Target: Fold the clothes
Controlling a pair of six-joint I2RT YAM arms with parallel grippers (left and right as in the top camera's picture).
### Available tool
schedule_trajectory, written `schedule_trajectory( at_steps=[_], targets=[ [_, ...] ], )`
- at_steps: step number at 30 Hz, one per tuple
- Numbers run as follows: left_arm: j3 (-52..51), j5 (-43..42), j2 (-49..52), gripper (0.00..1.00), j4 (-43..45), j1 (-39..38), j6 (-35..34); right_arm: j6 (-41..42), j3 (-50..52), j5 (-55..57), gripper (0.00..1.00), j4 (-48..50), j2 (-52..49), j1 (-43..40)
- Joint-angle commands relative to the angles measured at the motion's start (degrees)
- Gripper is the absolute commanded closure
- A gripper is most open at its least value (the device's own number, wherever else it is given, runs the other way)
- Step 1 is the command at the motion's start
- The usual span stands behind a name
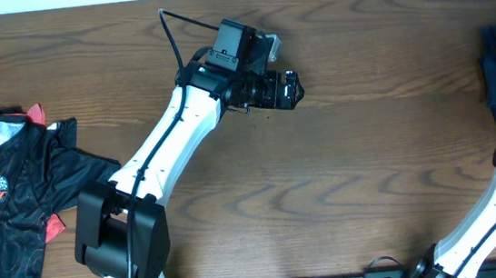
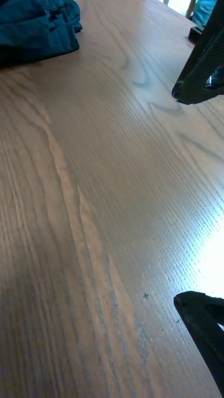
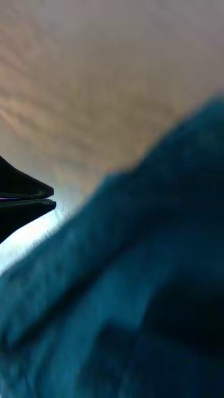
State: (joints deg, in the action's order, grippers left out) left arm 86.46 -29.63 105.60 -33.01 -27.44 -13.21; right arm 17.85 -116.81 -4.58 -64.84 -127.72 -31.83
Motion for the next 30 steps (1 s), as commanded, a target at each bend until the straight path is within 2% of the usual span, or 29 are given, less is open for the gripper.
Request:
schedule_trajectory(
  at_steps=[1,17,25,30],
  targets=[
    [-0.8,-0.4,0.5,0.02,-0.1,0.0,1.0,1.9,-0.2,3.8,0.99,-0.1,-0.7,-1.5],
    [-0.8,-0.4,0.5,0.02,-0.3,0.0,1.0,3.5,-0.3,3.8,0.99,2.3,-0.7,-13.4],
    [-0.8,-0.4,0.5,0.02,-0.7,0.0,1.0,4.0,-0.8,-4.7,0.99,4.1,1.1,-21.0],
    [-0.8,-0.4,0.5,0.02,-0.7,0.0,1.0,3.9,-0.8,-6.0,0.98,5.8,4.4,-23.2]
  ],
)
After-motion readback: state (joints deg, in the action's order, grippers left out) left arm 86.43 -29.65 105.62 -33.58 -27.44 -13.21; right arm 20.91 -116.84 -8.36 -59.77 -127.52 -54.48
